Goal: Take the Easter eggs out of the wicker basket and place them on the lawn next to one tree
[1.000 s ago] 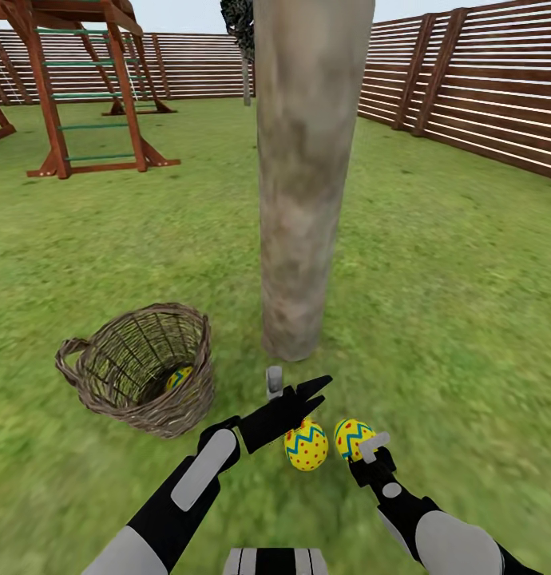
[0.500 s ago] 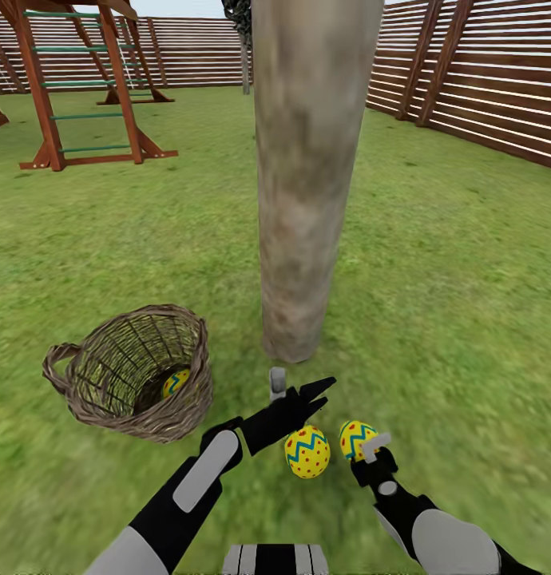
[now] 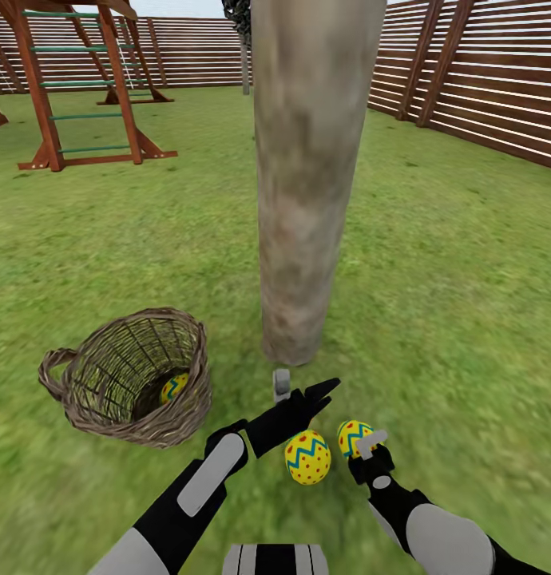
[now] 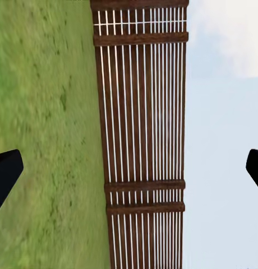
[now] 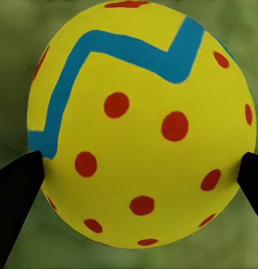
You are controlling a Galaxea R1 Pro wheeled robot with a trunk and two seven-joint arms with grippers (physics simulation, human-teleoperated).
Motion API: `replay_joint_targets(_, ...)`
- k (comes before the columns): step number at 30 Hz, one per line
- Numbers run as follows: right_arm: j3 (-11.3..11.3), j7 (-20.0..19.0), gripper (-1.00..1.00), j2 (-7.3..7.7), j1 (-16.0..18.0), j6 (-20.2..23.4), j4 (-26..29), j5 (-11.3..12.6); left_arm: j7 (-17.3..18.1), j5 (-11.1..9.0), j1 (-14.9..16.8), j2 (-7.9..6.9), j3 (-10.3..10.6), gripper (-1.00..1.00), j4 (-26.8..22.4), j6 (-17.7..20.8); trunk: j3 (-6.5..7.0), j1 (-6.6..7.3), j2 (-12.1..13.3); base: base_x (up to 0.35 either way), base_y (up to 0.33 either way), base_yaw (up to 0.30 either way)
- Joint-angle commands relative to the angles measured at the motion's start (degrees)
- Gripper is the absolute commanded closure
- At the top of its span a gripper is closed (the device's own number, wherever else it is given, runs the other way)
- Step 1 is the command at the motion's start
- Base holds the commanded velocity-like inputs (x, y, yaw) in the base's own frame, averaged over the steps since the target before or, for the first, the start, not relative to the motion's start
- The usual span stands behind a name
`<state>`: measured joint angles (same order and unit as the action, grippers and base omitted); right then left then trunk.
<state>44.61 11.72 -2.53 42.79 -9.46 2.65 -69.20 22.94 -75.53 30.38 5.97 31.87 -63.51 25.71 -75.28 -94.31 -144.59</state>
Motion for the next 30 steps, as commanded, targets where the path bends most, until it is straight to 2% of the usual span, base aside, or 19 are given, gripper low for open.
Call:
replay_joint_targets(1,0.48,0.23,1.00,-0.02,0.02,-0.12,-0.02,-0.57,0.00,-0.52,0.03,0.00,0.02,-1.00,0.04,0.40,-0.04,0.01,-0.01,0.097,0.000,0.000)
replay_joint_targets(6,0.48,0.24,1.00,-0.07,0.02,-0.22,0.11,-0.50,0.00,-0.50,0.03,0.00,0.04,-1.00,0.00,0.40,-0.04,0.01,-0.01,0.283,0.000,0.000)
replay_joint_targets(9,0.48,-0.21,1.00,-0.03,0.02,-1.64,0.46,-0.50,0.06,-0.56,0.03,0.00,0.12,-1.00,-0.03,0.40,-0.04,0.01,-0.01,0.038,0.000,0.000)
replay_joint_targets(17,0.25,-0.38,1.00,-0.11,0.02,-2.23,0.31,-0.50,0.00,-0.59,0.03,0.00,0.13,-1.00,-0.04,0.40,-1.81,-0.20,-0.12,0.000,0.000,0.000)
replay_joint_targets(30,0.22,-0.38,1.00,-0.05,0.02,-2.14,0.42,-0.50,0.05,-0.59,0.03,0.00,0.13,-1.00,-0.04,0.40,-3.36,-0.38,-0.21,0.000,0.000,0.000)
